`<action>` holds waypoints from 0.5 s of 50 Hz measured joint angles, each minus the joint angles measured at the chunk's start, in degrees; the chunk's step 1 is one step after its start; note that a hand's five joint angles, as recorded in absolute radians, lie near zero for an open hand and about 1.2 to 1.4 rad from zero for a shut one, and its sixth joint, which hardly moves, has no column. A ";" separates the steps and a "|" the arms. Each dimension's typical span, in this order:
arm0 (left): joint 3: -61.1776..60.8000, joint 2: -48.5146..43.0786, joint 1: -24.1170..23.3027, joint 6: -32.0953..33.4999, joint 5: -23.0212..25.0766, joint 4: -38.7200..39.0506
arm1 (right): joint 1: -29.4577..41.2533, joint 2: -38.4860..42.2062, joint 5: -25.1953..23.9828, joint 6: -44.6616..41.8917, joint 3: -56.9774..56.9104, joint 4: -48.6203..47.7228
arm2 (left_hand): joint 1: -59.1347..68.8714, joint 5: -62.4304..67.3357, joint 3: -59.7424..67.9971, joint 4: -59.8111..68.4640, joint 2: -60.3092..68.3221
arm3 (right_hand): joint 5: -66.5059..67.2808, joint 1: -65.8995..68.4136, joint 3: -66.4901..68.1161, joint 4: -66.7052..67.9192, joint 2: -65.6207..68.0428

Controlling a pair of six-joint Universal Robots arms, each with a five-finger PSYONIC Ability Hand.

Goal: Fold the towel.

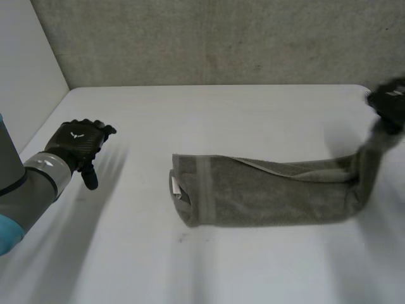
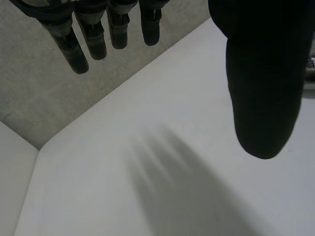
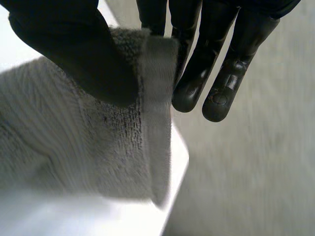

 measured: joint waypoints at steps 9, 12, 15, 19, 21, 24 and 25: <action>-1.30 0.35 0.02 -0.30 -0.18 -0.10 | 20.37 4.68 6.94 0.16 -6.53 -0.57 | 0.00 0.00 0.00 0.00 0.00 | 0.12 0.00 0.00 0.00 0.00; -2.05 0.65 0.01 -0.32 -0.12 -0.11 | 22.93 5.73 9.39 -0.15 -6.70 -0.61 | 0.00 0.00 0.00 0.00 0.00 | 0.12 0.00 0.00 0.00 0.00; -3.38 1.19 -0.01 -0.31 0.09 -0.10 | 23.90 6.05 12.05 -0.47 -5.82 -0.54 | 0.00 0.00 0.00 0.00 0.00 | 0.12 0.00 0.00 0.00 0.00; -4.26 1.55 -0.29 -0.28 0.38 0.04 | 20.35 5.15 13.26 -0.63 -3.22 -0.54 | 0.00 0.00 0.00 0.00 0.00 | 0.12 0.00 0.00 0.00 -0.04; -4.24 1.57 -0.59 -0.28 0.47 0.13 | 17.76 4.44 13.28 -0.63 -1.80 -0.59 | 0.00 0.00 0.00 0.00 0.00 | 0.13 0.00 0.00 0.00 -0.08; -3.77 1.49 -1.68 -0.33 0.60 0.43 | 13.42 2.87 12.66 -0.58 0.65 -0.67 | 0.00 0.00 0.00 0.00 0.00 | 0.13 0.00 0.00 0.00 -0.08; -3.28 1.35 -2.61 -0.41 0.64 0.69 | 10.96 1.84 11.92 -0.47 2.08 -0.75 | 0.00 0.00 0.00 0.00 0.00 | 0.14 0.00 0.00 0.00 -0.08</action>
